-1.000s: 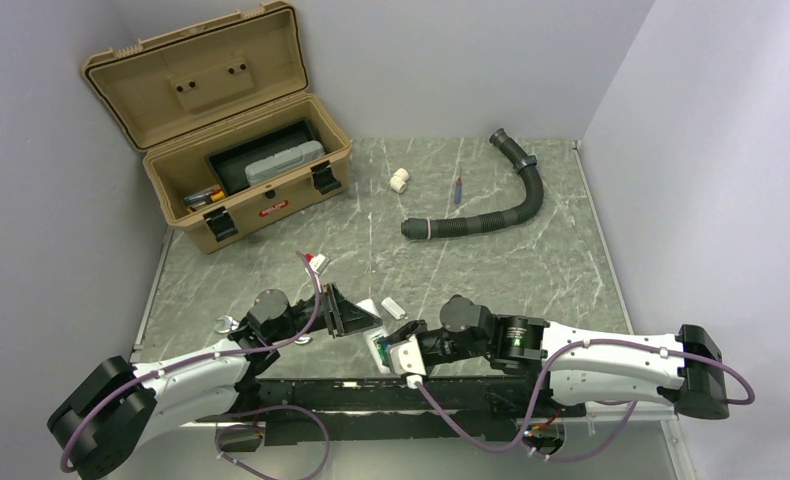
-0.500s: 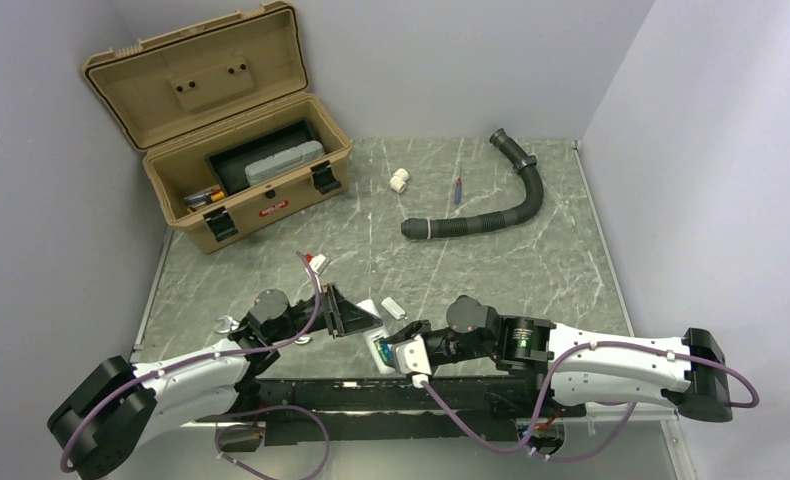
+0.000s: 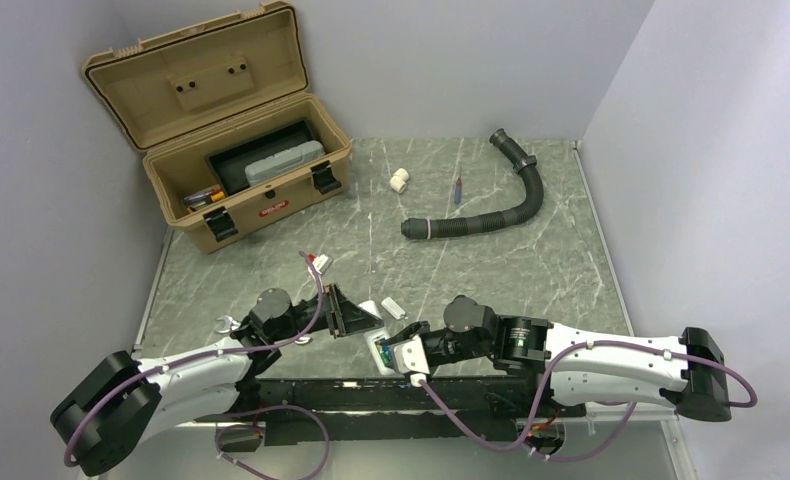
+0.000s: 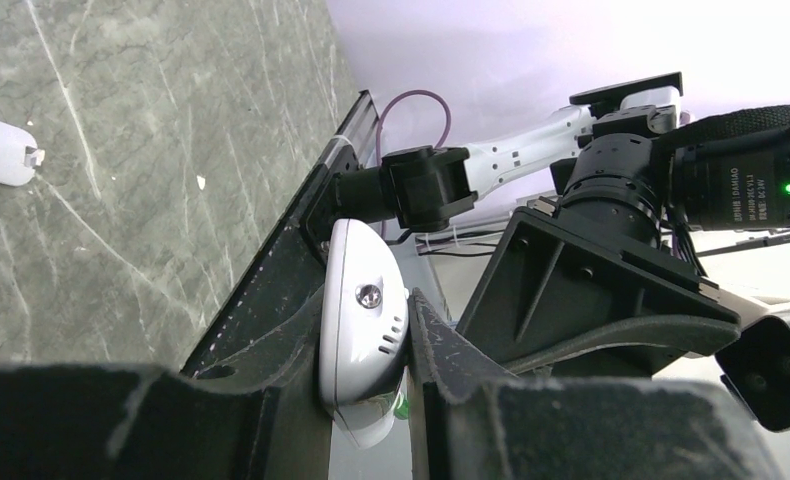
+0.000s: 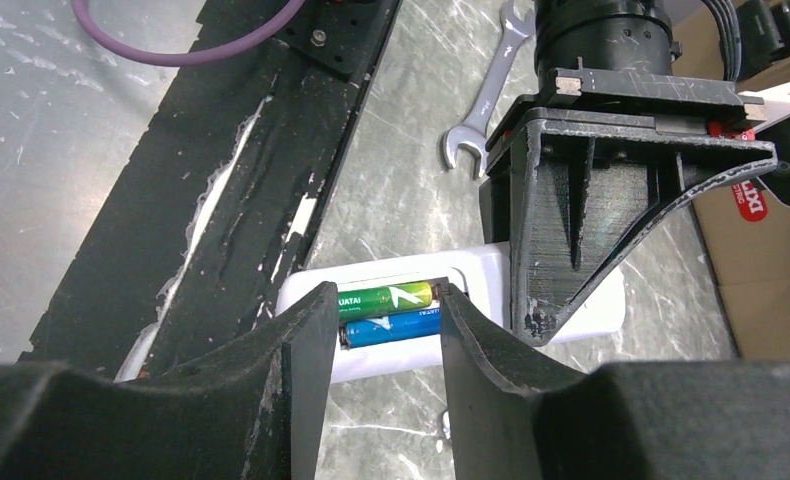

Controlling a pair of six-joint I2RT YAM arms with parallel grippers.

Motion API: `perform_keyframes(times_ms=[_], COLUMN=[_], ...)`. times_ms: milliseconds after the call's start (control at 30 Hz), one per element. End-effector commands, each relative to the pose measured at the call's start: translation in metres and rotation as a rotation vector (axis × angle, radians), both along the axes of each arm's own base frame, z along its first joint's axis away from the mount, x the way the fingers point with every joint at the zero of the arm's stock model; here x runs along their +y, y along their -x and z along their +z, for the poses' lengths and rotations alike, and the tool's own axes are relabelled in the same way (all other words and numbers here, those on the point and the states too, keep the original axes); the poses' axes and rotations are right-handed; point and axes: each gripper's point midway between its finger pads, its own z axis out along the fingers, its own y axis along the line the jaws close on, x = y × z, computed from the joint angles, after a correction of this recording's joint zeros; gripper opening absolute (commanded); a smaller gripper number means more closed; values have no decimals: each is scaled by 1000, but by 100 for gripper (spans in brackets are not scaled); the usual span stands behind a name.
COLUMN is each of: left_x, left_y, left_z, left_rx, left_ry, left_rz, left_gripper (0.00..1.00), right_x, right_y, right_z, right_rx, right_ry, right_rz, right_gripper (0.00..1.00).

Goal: Load the batteries into the remote control
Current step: Load the battery into the remote control.

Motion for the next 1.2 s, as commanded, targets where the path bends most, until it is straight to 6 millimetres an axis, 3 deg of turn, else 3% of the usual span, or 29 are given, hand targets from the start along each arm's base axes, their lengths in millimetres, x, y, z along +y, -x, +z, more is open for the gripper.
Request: perform_keyframes(times_ms=[0, 633, 1167], left_x=[-4, -3, -2], left_y=[2, 2, 6], left_z=[31, 29, 32], left_rx=[-72, -67, -62], left_ry=[89, 87, 103], left_rz=[-26, -22, -33], left_gripper=[0, 0, 0], right_x=[1, 6, -10], right_y=[2, 14, 27], right_z=[7, 38, 12], right_rx=[8, 43, 42], right_ry=[-29, -157, -22], right_rz=[9, 55, 133], right_gripper=[44, 46, 41])
